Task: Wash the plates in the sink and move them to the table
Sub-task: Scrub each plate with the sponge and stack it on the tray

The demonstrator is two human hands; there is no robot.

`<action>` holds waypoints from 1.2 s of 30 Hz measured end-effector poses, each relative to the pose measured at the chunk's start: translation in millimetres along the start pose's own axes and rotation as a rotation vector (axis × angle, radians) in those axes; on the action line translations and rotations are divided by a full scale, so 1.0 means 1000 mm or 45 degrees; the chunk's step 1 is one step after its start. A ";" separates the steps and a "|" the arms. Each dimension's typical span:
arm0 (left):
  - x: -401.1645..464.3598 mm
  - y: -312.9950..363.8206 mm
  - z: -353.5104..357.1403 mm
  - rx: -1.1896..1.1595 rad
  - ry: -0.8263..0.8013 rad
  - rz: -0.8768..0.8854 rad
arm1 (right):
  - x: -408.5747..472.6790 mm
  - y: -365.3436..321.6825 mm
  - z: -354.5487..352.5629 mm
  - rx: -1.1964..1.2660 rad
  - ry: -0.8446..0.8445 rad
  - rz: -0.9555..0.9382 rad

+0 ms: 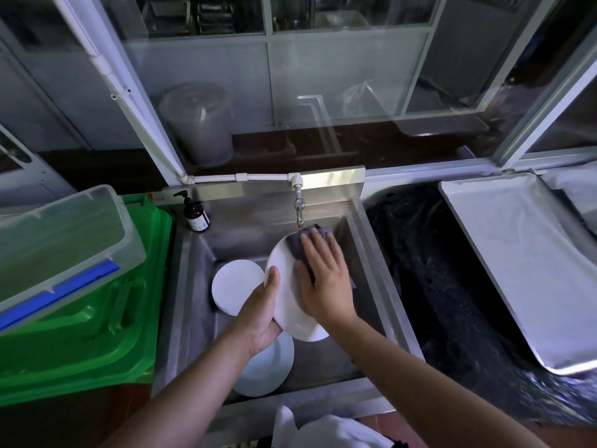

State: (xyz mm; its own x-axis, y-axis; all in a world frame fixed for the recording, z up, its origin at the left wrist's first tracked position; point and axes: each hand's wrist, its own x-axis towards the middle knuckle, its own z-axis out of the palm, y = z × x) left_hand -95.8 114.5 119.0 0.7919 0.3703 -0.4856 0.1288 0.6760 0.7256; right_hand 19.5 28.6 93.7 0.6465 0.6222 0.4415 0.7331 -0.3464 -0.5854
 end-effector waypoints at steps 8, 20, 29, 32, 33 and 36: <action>-0.006 0.005 0.003 -0.095 -0.067 -0.027 | 0.018 0.034 -0.016 0.062 -0.006 0.301; -0.004 0.007 -0.001 -0.231 -0.054 -0.013 | 0.014 0.031 -0.026 0.005 0.015 0.039; 0.008 0.009 0.007 -0.188 0.003 0.002 | -0.038 -0.014 -0.003 -0.051 -0.045 -0.271; 0.012 0.009 0.000 -0.296 0.002 -0.018 | -0.045 0.017 -0.012 -0.076 -0.071 -0.397; 0.014 0.009 -0.003 -0.322 0.005 -0.020 | -0.047 0.026 -0.014 -0.067 -0.079 -0.388; 0.016 0.014 -0.005 -0.284 0.017 0.006 | -0.045 0.040 -0.015 0.009 -0.070 -0.170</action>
State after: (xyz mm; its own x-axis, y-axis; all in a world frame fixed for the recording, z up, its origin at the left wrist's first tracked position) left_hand -84.6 133.3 119.1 0.7841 0.3810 -0.4900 -0.0112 0.7980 0.6026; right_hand 22.9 -24.2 60.7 0.5304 0.6999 0.4783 0.8103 -0.2527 -0.5287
